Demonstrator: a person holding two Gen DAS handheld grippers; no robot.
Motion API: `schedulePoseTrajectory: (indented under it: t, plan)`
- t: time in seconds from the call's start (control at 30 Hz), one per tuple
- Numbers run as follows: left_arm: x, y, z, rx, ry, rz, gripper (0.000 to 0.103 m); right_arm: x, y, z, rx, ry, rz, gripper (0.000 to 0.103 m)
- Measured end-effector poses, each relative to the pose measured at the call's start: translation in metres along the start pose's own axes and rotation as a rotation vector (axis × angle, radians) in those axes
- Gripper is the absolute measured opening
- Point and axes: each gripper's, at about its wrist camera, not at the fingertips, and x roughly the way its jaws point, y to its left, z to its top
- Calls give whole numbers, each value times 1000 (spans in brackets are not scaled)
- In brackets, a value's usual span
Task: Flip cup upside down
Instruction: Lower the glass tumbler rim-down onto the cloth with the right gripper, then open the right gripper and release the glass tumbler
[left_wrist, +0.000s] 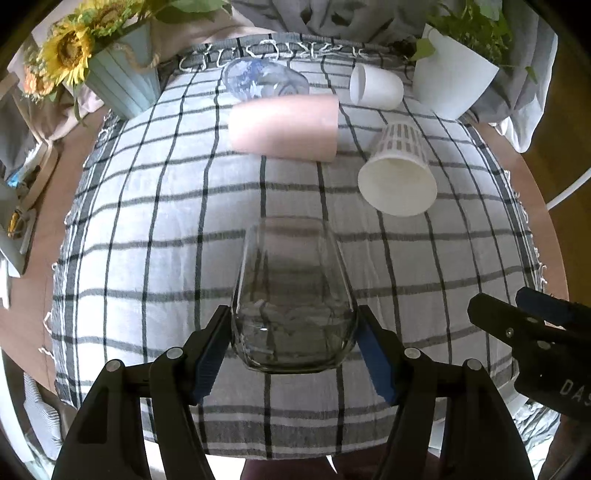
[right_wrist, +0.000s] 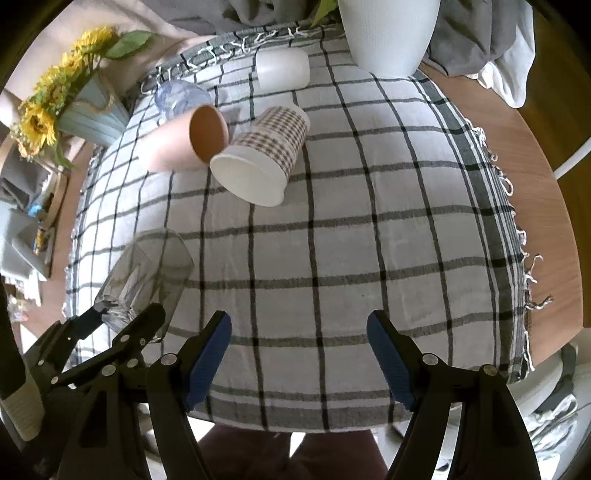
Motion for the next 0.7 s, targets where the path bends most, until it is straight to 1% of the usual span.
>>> schedulePoseTrajectory:
  t: [0.37, 0.7]
  plan:
    - [2, 3, 32, 21, -59, 4, 66, -1, 2, 13, 42, -25, 3, 76]
    - [11, 5, 50, 20, -69, -15, 66, 1, -1, 21, 71, -30, -20, 76]
